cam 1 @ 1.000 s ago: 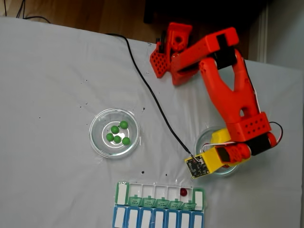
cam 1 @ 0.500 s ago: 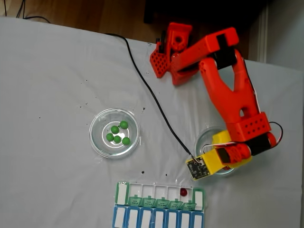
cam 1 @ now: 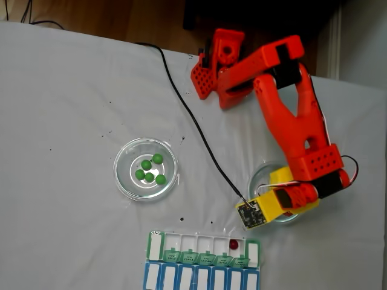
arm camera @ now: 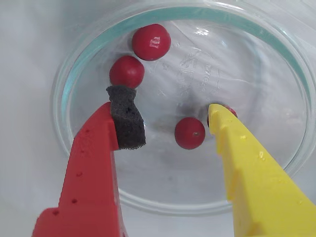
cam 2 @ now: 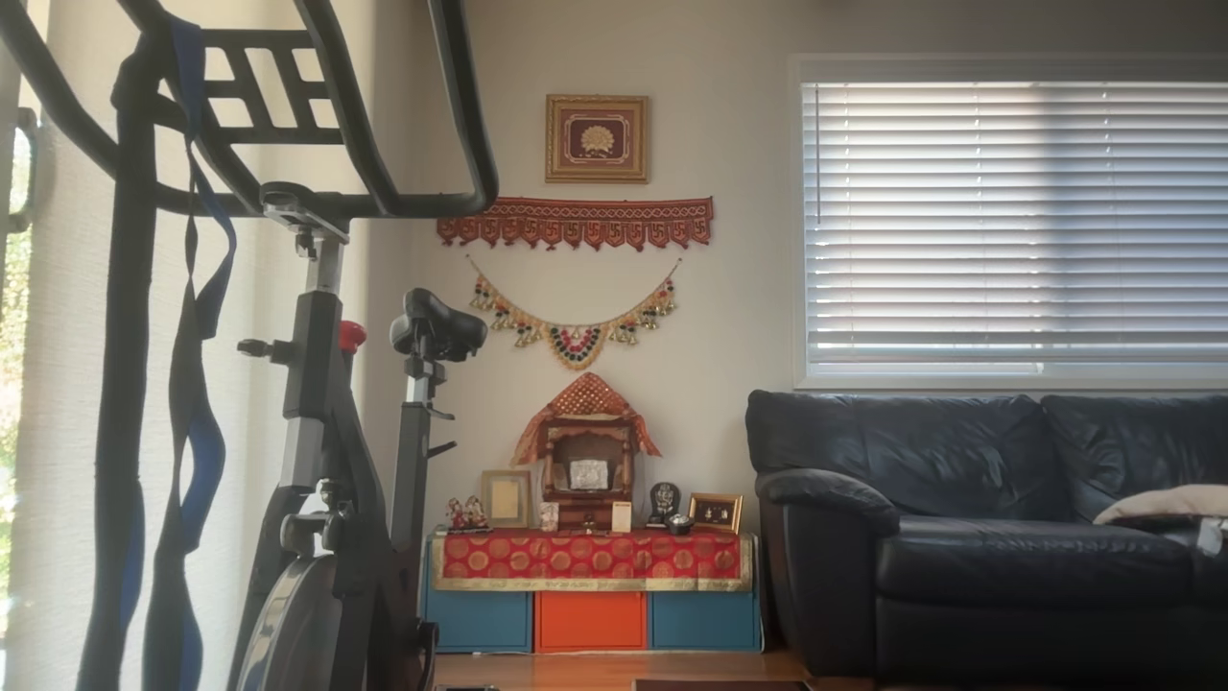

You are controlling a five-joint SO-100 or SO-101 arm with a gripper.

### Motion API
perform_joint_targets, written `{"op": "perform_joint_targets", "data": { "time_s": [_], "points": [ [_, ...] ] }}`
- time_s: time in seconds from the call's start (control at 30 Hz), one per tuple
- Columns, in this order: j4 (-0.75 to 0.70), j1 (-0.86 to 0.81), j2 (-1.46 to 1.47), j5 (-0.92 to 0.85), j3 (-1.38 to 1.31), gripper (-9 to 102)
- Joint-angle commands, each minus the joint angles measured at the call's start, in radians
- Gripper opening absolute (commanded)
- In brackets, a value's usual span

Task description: Sort medicines into box.

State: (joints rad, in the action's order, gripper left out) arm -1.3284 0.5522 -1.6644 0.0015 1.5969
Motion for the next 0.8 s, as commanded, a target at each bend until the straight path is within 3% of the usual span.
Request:
{"op": "perform_joint_targets", "data": {
  "time_s": [0.0,0.77],
  "points": [
    [0.014,0.008,-0.014,-0.012,-0.012,24],
    [0.064,0.0,-0.009,-0.029,0.017,22]
  ]
}}
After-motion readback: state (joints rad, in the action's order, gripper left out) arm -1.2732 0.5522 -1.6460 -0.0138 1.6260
